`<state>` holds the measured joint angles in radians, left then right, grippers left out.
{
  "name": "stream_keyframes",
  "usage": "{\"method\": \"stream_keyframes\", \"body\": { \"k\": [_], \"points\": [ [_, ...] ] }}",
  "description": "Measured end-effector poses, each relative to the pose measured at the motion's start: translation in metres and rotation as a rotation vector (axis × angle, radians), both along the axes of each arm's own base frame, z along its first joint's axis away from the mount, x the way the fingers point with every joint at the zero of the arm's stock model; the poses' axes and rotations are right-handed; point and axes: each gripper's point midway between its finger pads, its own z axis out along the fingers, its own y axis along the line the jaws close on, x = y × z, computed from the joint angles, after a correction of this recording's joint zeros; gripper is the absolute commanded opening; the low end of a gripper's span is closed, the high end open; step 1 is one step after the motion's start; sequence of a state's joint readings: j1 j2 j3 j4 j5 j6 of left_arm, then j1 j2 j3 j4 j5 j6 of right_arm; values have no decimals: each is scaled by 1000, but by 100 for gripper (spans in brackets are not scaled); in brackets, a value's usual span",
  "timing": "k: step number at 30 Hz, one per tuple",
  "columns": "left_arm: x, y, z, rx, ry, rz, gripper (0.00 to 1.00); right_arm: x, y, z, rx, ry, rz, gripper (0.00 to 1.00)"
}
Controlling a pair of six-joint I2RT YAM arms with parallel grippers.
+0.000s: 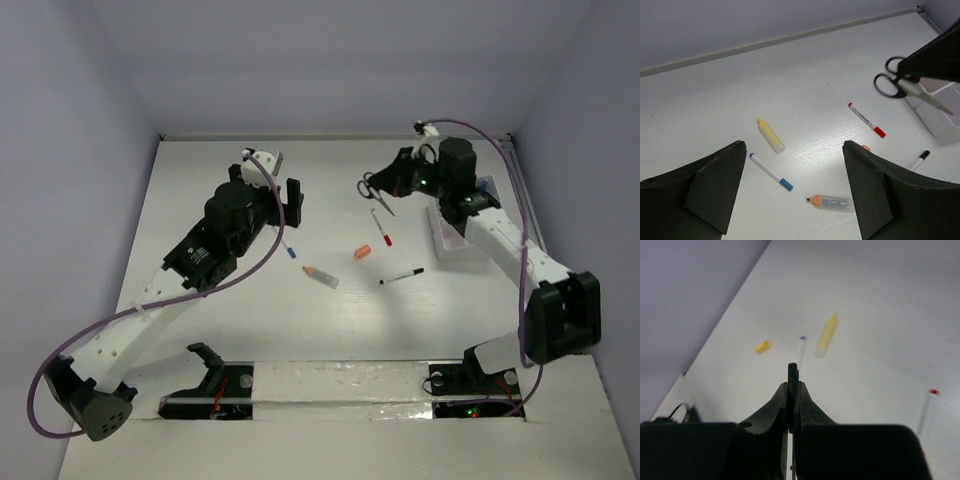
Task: Sort the stationery into containers
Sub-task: Pick up the scissors from the center of the board, then place the scissors in the storage box.
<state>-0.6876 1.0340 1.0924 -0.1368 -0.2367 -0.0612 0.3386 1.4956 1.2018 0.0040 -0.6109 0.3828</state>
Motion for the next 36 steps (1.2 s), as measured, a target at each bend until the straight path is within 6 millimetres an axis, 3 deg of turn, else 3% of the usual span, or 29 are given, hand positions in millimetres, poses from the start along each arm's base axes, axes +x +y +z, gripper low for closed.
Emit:
{"method": "stream_keyframes", "body": {
  "k": [5, 11, 17, 23, 27, 36],
  "points": [
    [-8, 6, 0, -11, -10, -2, 78, 21, -76, 10, -32, -119, -346, 0],
    [-16, 9, -5, -18, -12, -17, 81, 22, -153, 5, -118, -246, -703, 0],
    [-21, 5, -17, -18, 1, -53, 82, 23, -222, 3, -197, -361, -984, 0],
    [-28, -3, -16, -46, -5, -109, 83, 24, -279, -14, -246, -381, -1162, 0],
    [-34, -6, -14, -64, -7, -141, 83, 32, -299, -21, -251, -391, -1214, 0],
    [-38, -9, -13, -83, -14, -167, 84, 49, -301, -52, -284, -347, -1197, 0]
  ]
}}
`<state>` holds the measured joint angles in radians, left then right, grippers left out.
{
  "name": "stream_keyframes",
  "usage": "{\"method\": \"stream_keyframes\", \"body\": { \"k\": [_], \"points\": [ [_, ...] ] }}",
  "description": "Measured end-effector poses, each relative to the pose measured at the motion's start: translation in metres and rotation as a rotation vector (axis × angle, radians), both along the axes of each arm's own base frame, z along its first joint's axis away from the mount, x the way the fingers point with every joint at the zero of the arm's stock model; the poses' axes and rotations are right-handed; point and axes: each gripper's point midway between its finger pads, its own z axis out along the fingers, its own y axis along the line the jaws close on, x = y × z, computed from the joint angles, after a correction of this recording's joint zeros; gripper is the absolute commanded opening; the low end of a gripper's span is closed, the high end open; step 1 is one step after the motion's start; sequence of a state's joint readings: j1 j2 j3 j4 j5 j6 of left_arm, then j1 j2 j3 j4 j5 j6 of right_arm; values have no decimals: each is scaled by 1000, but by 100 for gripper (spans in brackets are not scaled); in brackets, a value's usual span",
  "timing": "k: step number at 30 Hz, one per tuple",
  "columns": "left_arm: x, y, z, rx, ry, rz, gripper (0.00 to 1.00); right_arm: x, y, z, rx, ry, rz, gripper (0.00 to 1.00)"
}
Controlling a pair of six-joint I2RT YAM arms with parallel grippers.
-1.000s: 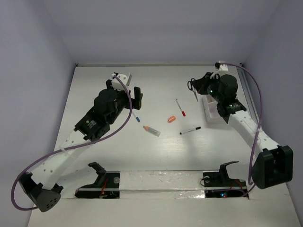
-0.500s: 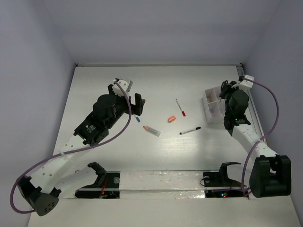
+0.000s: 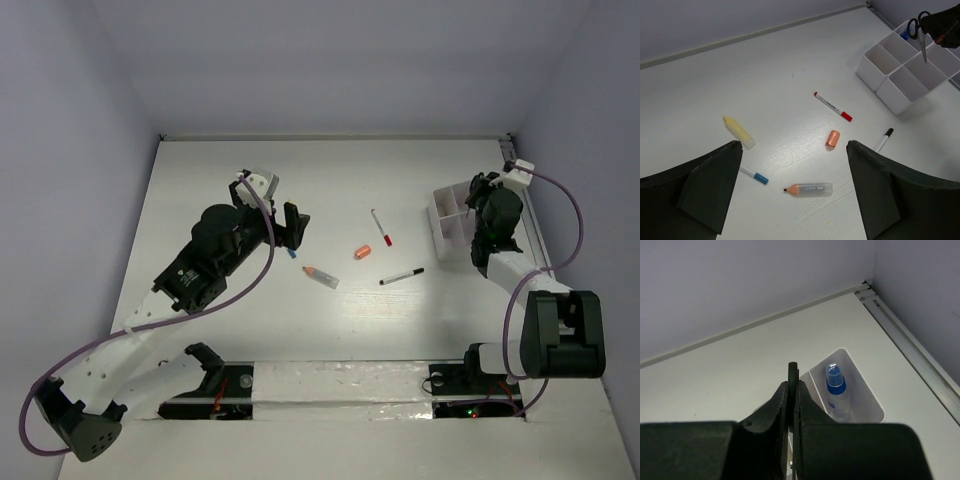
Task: Sort the stationery into containers
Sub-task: Place the scissors in the storage box.
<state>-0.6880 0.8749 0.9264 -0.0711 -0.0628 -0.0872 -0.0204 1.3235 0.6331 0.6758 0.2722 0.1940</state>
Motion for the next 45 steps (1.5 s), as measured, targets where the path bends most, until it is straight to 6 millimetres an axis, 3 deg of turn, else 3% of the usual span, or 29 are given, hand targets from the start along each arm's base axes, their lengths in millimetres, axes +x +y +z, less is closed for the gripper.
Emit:
{"method": "stream_keyframes", "body": {
  "k": [25, 39, 45],
  "points": [
    [9, -6, -17, 28, 32, 6, 84, 9, 8, 17, -16, -48, 60, 0],
    [19, -12, -40, 73, 82, 17, 84, 21, 20, -15, -10, 23, 132, 0],
    [20, -12, -43, 80, 90, 18, 84, 26, 23, -18, -9, 29, 150, 0]
  ]
}}
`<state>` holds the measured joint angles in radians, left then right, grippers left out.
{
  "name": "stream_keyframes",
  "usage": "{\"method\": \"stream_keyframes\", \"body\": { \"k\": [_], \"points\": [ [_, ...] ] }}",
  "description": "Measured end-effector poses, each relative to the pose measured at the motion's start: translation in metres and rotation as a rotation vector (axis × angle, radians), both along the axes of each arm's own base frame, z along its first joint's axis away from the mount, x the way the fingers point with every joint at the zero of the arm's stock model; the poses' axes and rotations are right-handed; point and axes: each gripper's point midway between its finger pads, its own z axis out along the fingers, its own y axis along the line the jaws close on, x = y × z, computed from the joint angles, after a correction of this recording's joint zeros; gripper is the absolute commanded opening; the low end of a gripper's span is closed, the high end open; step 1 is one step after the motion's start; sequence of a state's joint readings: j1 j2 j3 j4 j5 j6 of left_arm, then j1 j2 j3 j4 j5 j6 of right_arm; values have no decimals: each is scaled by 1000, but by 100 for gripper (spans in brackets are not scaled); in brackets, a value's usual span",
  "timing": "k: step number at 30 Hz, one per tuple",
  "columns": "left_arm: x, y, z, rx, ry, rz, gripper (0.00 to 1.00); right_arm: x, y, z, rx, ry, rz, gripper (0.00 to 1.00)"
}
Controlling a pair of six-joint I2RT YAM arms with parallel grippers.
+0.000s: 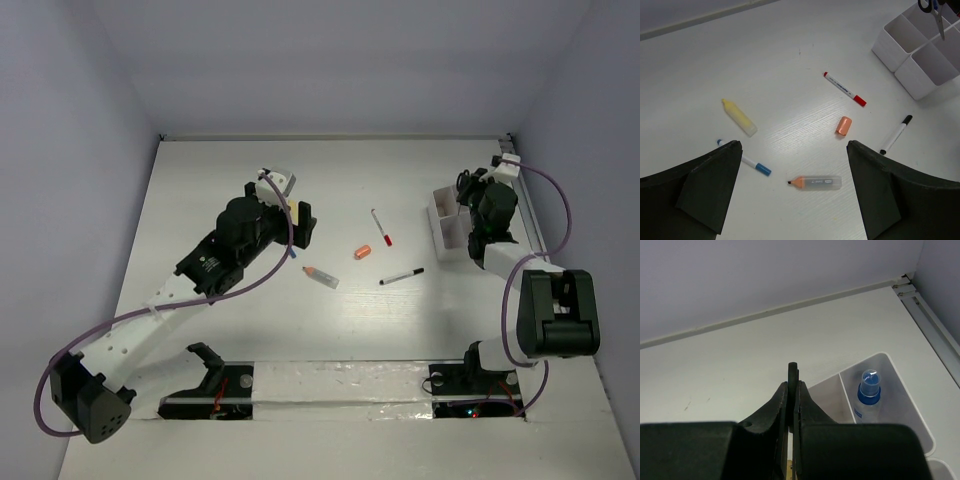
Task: Sort the stationery into containers
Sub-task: Place the scissors in the storage box.
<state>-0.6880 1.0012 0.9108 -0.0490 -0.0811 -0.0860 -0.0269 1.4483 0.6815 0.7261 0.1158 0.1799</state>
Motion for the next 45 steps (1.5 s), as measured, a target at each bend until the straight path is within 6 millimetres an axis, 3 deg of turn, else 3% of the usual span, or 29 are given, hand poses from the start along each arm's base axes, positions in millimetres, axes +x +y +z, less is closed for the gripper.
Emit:
{"method": "stream_keyframes", "body": {
  "k": [19, 31, 39, 45],
  "points": [
    [1, 0, -2, 5, 5, 1, 84, 2, 15, 1, 11, -2, 84, 0],
    [-3, -5, -1, -6, 7, -29, 84, -23, -2, 58, 0, -137, -16, 0],
    [-11, -6, 15, -47, -23, -60, 84, -36, -5, 41, 6, 8, -37, 0],
    [-15, -9, 21, -69, -33, -86, 84, -37, -3, 53, 9, 115, -26, 0]
  ]
}}
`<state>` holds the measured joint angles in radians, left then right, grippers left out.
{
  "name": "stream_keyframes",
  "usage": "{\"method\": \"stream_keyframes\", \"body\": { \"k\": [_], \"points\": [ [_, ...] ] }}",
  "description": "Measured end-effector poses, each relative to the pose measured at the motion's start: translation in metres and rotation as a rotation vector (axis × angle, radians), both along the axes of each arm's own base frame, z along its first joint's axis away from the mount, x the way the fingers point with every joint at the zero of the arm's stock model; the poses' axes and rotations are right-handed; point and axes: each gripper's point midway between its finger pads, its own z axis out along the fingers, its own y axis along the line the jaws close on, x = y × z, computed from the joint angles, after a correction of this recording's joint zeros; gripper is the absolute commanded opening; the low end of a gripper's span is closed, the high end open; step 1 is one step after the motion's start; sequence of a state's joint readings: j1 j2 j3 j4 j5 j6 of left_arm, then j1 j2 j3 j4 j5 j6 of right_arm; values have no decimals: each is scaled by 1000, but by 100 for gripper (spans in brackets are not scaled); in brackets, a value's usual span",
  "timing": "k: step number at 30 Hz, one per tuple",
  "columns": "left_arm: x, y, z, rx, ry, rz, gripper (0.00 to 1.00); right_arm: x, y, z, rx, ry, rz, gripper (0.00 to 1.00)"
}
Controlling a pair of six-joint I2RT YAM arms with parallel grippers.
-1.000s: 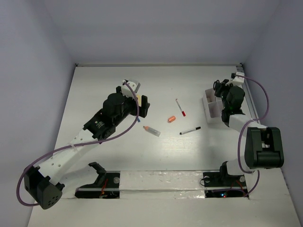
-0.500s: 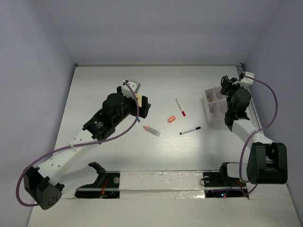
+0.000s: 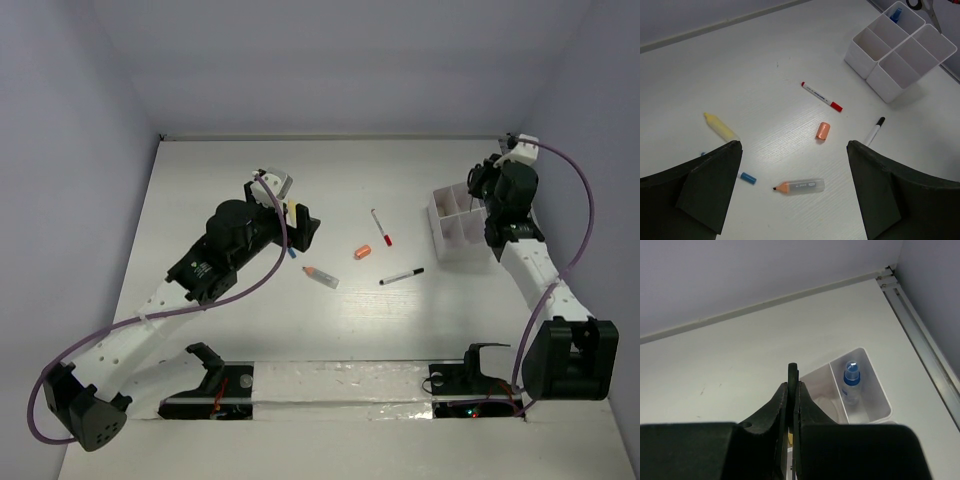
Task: Sort the stationery into containers
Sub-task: Place the scissors in the storage box.
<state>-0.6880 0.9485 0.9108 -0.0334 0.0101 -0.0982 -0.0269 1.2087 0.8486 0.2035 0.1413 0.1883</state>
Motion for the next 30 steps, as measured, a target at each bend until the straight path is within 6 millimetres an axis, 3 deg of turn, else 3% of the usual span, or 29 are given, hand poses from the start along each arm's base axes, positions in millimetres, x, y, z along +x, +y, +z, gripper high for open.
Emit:
{"method": "stream_keyframes", "body": {
  "k": [5, 10, 17, 30],
  "points": [
    [-1, 0, 1, -3, -1, -3, 85, 12, 6, 7, 13, 81, 37, 0],
    [-1, 0, 1, -3, -1, -5, 85, 17, 8, -15, 24, 222, 46, 0],
    [-1, 0, 1, -3, -1, -5, 85, 7, 9, -37, 33, 371, 44, 0],
    [-1, -1, 1, -4, 0, -8, 85, -10, 10, -28, 42, 432, 48, 0]
  ]
}}
